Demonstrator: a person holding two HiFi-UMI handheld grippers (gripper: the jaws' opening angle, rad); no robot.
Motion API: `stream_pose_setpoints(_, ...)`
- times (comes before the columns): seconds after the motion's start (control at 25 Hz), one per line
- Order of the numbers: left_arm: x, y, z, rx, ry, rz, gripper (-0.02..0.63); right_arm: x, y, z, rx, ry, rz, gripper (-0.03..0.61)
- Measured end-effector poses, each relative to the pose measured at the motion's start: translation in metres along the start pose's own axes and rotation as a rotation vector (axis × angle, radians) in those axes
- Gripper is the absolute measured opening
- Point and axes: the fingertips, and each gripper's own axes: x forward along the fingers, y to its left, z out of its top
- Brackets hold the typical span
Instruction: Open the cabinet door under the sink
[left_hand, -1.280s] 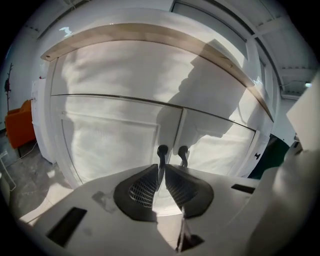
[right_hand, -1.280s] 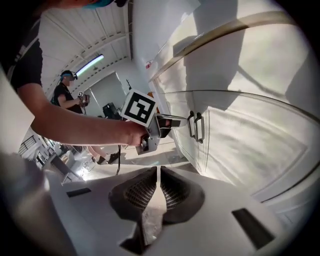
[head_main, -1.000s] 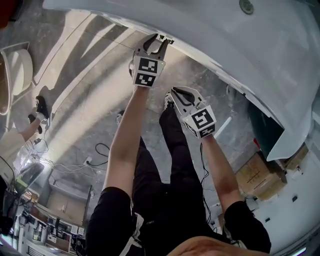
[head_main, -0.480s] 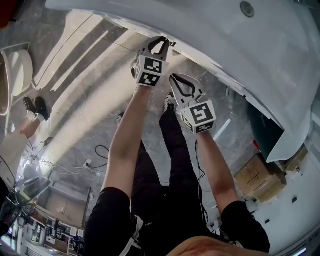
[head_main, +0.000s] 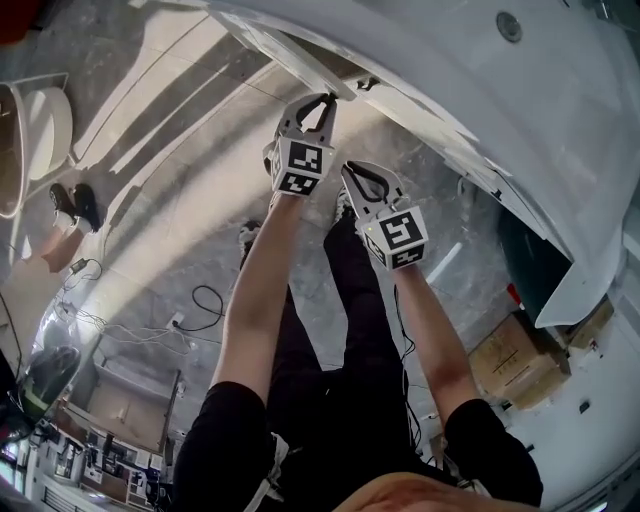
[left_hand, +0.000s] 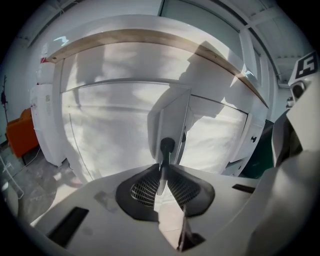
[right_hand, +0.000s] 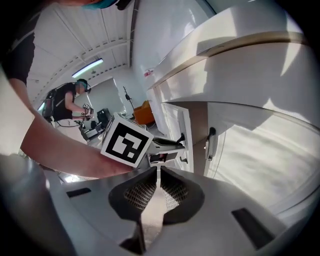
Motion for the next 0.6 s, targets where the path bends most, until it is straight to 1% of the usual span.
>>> stream_pose_setpoints(0.24,-0.042,0.013,-0.023,-0.019,-0.007,0.023,0.052,0.015,0.033,0.004,0.001,-0.011,0.032,0.078)
stream_pose_setpoints(0.4,-0.054,0.017,-0.032,-0.008,0.008,0.012,0.052,0.023,0.055,0.001,0.007,-0.011,0.044,0.078)
stream_pose_setpoints(0.6,-0.07,0.027,-0.042,-0.023,0.009,0.031,0.052,0.028,0.073,0.001,0.01,-0.018,0.052,0.078)
